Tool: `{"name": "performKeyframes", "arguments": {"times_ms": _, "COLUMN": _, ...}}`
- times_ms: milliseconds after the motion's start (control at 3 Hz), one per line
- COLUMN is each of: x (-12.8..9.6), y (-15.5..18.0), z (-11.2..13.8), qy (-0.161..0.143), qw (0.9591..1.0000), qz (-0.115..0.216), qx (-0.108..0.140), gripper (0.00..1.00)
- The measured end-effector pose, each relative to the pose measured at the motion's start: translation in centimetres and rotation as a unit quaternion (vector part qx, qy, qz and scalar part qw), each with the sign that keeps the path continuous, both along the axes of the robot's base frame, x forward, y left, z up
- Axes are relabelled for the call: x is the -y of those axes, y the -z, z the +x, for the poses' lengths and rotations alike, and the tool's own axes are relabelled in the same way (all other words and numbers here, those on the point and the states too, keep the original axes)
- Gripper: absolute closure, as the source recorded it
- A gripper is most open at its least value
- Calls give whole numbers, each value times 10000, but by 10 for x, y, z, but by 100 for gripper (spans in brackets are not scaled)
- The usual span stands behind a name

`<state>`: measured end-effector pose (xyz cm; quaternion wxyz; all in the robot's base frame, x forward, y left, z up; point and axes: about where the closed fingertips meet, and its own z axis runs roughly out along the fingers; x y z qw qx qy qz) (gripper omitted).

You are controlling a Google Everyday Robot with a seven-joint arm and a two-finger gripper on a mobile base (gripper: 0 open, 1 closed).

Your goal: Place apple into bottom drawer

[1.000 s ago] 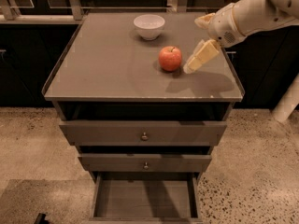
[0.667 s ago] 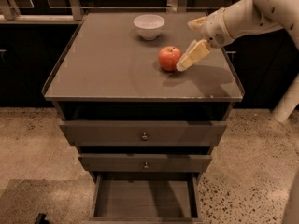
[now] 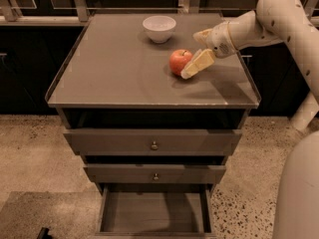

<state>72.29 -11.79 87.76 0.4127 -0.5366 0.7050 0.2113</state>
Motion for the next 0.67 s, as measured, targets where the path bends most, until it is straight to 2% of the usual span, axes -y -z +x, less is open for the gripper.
{"name": "performKeyframes", "arguments": {"times_ms": 667, "x": -20, "y": 29, "z": 11, "qy": -59, "qw": 9986, "qz": 402, "qx": -347, "gripper": 0}}
